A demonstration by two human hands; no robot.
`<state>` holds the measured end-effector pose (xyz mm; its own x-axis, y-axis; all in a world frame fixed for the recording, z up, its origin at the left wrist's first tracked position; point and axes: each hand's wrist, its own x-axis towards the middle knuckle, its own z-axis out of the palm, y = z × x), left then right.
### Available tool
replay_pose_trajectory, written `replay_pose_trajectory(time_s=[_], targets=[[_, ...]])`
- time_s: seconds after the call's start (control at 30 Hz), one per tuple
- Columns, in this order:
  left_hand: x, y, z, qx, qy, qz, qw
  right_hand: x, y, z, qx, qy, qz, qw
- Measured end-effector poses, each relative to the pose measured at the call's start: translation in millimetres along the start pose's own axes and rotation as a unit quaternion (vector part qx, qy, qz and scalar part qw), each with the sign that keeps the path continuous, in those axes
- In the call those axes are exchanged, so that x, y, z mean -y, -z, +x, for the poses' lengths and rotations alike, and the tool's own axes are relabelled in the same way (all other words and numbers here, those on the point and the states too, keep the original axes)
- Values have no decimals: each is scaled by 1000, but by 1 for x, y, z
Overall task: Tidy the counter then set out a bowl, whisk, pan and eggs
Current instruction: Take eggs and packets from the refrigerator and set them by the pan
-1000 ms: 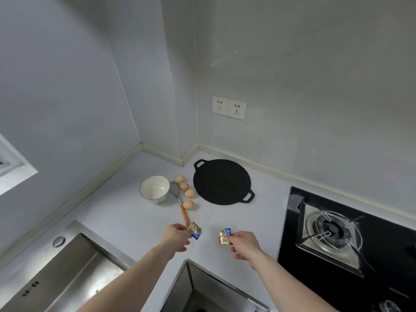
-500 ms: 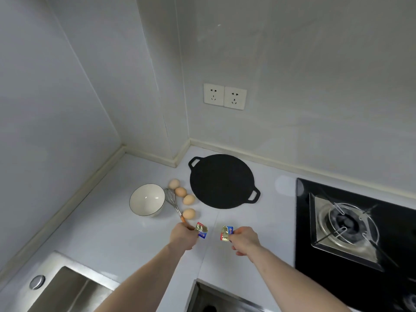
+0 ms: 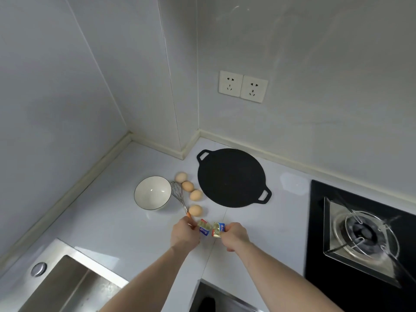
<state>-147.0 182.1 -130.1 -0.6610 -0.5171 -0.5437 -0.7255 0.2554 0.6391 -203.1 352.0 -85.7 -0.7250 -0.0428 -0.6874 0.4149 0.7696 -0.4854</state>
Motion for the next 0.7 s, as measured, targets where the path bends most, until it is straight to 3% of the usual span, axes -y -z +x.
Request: replay_pose_trajectory(time_s=[0.43, 0.7], targets=[[-5, 5, -21, -3, -45, 84, 995, -11, -11, -9, -10, 29, -2, 1000], [-26, 23, -80, 39, -169, 152, 973, -43, 19, -52, -38, 72, 21, 996]])
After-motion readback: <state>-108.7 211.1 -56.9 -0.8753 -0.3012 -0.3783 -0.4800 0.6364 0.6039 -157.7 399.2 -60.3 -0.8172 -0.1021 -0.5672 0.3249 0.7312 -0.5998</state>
